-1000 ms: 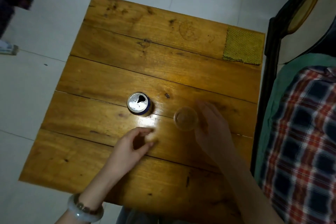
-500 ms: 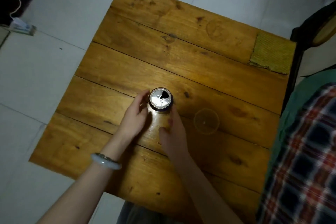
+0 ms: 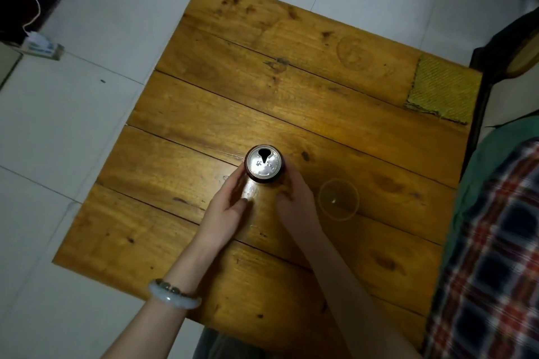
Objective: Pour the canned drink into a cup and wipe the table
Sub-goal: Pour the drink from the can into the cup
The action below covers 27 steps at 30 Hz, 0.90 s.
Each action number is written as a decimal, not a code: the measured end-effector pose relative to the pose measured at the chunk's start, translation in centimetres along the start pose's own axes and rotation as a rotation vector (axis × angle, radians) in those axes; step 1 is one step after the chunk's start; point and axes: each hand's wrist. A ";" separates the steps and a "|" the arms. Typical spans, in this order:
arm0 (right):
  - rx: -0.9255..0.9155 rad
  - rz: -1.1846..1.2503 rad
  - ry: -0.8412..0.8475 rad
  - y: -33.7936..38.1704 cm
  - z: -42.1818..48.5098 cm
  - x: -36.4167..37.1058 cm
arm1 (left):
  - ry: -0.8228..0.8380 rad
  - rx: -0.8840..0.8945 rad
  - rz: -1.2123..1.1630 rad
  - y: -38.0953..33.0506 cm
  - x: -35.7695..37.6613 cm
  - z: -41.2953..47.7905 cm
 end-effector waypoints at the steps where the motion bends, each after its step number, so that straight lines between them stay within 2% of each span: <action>1: -0.005 0.001 0.010 0.0 0.3 0.0 | 0.001 0.000 -0.002 0.0 0.1 -0.2; 12: -0.069 0.047 0.116 0.7 2.7 0.4 | -0.015 -0.024 -0.060 0.2 0.8 -1.1; 22: -0.164 0.032 -0.199 0.2 3.0 3.2 | 0.007 0.015 -0.022 1.3 -0.5 -1.1; 27: -0.196 -0.005 -0.244 0.8 2.8 3.2 | -0.030 0.063 0.200 1.8 -1.8 -1.6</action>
Point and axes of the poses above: each hand's wrist, its own z-axis towards the middle knuckle, its own x-axis out of the palm, y = z × x, and after that the axes turned 7 degrees about x, right-handed
